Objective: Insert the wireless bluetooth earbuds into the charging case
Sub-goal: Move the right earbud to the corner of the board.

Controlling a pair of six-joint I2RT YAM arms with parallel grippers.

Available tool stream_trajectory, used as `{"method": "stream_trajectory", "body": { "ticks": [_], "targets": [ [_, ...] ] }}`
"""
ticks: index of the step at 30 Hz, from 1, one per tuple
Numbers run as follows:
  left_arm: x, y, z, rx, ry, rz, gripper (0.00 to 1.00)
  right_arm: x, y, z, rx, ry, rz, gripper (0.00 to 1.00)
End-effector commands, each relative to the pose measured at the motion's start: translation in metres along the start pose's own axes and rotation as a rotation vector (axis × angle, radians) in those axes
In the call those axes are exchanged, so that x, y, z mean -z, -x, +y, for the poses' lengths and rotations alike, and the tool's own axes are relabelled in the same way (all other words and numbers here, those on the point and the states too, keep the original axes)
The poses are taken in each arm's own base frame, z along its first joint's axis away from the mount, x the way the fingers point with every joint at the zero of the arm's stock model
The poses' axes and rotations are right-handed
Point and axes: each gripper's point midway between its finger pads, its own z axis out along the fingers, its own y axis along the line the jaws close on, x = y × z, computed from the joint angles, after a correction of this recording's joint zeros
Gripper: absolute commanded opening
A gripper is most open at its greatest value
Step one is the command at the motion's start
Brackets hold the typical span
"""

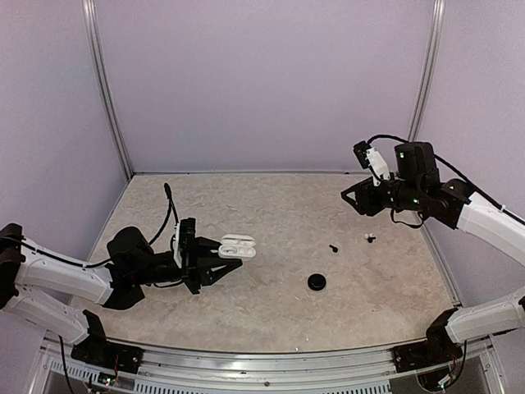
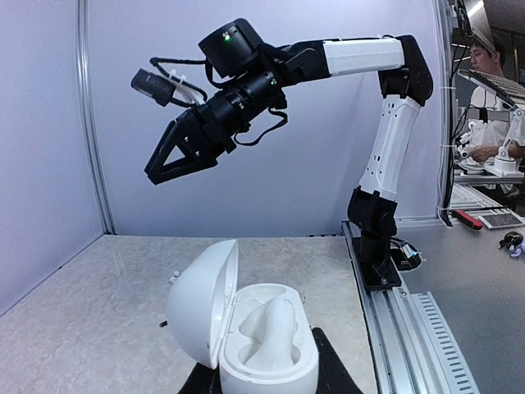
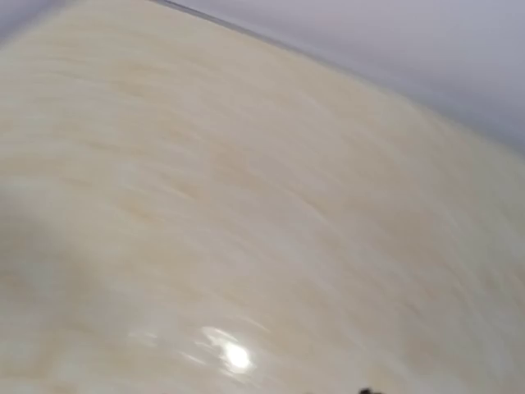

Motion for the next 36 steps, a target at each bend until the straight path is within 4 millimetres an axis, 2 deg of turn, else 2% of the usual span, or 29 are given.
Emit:
{"method": "stream_trajectory", "body": {
  "ticks": [1, 4, 6, 9, 14, 25, 30, 36],
  "targets": [
    [-0.002, 0.016, 0.002, -0.029, -0.005, -0.054, 0.01, -0.006, -0.060, -0.077, -0.232, -0.194, 0.098, 0.49],
    [-0.001, 0.017, 0.003, -0.030, 0.000, -0.056, 0.01, -0.007, -0.092, -0.112, -0.335, -0.255, 0.124, 0.51],
    [-0.001, 0.018, 0.003, -0.030, 0.000, -0.058, 0.01, -0.010, -0.111, -0.126, -0.367, -0.298, 0.146, 0.54],
    [-0.001, 0.018, 0.003, -0.031, -0.001, -0.059, 0.01, -0.018, -0.135, -0.139, -0.390, -0.332, 0.194, 0.56],
    [-0.003, 0.017, 0.004, -0.032, -0.006, -0.057, 0.01, -0.037, -0.162, -0.152, -0.413, -0.346, 0.250, 0.54],
    [-0.001, 0.018, 0.005, -0.034, -0.001, -0.060, 0.01, -0.074, -0.185, -0.164, -0.449, -0.314, 0.280, 0.40],
    [0.000, 0.019, 0.005, -0.035, 0.002, -0.062, 0.01, -0.081, -0.195, -0.166, -0.451, -0.313, 0.305, 0.41],
    [-0.001, 0.021, 0.006, -0.039, 0.002, -0.067, 0.01, -0.088, -0.198, -0.169, -0.446, -0.314, 0.308, 0.44]
  ]
}}
